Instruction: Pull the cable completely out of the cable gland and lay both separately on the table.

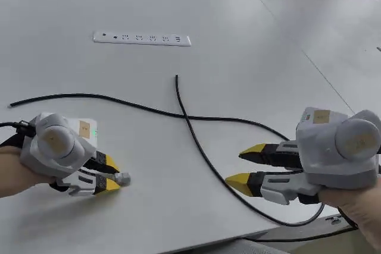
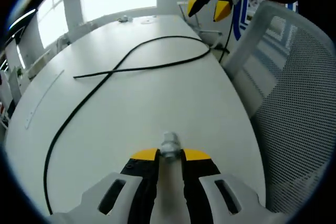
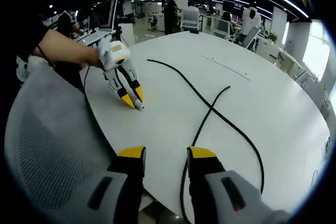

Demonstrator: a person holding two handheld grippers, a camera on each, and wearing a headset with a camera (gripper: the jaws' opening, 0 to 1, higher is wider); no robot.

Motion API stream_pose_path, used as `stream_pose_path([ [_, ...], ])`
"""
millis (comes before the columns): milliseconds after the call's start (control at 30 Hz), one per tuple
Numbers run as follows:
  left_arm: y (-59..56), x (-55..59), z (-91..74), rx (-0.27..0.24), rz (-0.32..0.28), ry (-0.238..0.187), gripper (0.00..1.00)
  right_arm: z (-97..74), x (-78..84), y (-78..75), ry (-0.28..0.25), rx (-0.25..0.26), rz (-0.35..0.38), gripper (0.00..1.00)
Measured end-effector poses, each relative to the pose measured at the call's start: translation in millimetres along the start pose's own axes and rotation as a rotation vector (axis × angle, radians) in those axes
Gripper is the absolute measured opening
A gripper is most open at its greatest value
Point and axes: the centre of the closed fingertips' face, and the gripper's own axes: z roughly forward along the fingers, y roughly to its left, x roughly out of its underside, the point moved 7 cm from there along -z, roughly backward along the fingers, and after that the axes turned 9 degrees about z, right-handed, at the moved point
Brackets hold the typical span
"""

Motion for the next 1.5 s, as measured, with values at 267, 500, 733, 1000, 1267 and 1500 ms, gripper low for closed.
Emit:
stream_pose_path([
  [267, 6.7, -15.3, -73.7, -0.159, -0.145, -0.050, 0.21, -4.5, 2.7, 6.9, 0.011, -0.041, 0.013, 0.34],
  [500, -18.3, -38.9, -151.2, -0.235, -0.252, -0.107, 0.30, -4.7, 6.5, 17.0, 0.044, -0.116, 0.033, 0.36],
  [733, -62.4, -50.7, -201.9, -0.303, -0.527, -0.224, 0.29, -11.8, 7.6, 37.0, 0.055, -0.210, 0.032, 0.40],
  [1000, -115.9, -35.8, -208.4, -0.381, -0.576, -0.176, 0.40, -30.2, 8.5, 51.1, 0.008, -0.225, 0.092, 0.41],
  [1267, -142.5, -27.7, -210.9, -0.513, -0.660, -0.179, 0.47, -40.1, 9.6, 55.0, -0.073, -0.168, 0.235, 0.39],
  [1500, -143.8, -18.6, -209.2, -0.589, -0.756, -0.226, 0.47, -33.2, 12.7, 68.8, -0.094, -0.143, 0.298, 0.48],
])
